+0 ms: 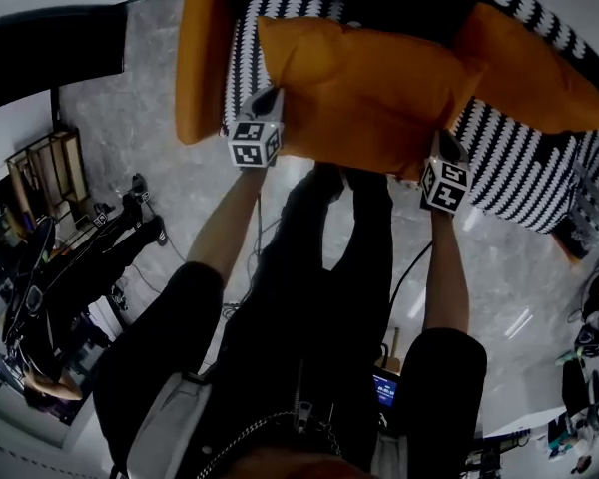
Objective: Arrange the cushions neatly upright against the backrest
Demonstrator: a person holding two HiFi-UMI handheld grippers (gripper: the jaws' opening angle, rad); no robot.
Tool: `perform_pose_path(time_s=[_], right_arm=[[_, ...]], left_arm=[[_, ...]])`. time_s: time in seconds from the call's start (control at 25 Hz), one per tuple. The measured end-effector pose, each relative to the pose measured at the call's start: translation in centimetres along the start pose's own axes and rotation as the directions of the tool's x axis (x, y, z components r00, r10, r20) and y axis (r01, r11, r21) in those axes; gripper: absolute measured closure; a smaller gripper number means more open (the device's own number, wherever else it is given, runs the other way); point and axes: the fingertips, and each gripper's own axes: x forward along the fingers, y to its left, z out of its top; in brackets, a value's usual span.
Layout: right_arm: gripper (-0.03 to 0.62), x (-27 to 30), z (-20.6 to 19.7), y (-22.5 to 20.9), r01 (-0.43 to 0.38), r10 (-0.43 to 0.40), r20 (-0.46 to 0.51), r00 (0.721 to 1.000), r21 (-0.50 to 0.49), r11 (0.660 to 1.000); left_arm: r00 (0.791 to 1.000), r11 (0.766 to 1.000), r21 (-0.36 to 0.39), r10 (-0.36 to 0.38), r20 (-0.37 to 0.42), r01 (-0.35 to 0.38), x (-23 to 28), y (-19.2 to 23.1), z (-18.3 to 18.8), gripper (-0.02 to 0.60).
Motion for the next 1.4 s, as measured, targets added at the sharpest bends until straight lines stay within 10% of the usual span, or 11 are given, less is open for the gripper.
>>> perform_pose_path(time_s=[0.68,1.4], right_arm=[[0.582,-1.3,12.6,4.1,-0.057,0.069,0.145,0.987,-0.084,0.995],[0.582,9.5,21.9,8.8,0.067,-0.041,0.288,0.957,-0.082,0.994]], left_arm=[[0.98,0.993,-0.053,0.109,0.165,-0.102,-4.9,4.7,10.3,0.558],[0.943,0.999,0.003,0.03,0.332,-0.033,6.7,16.6,18.5,0.56]])
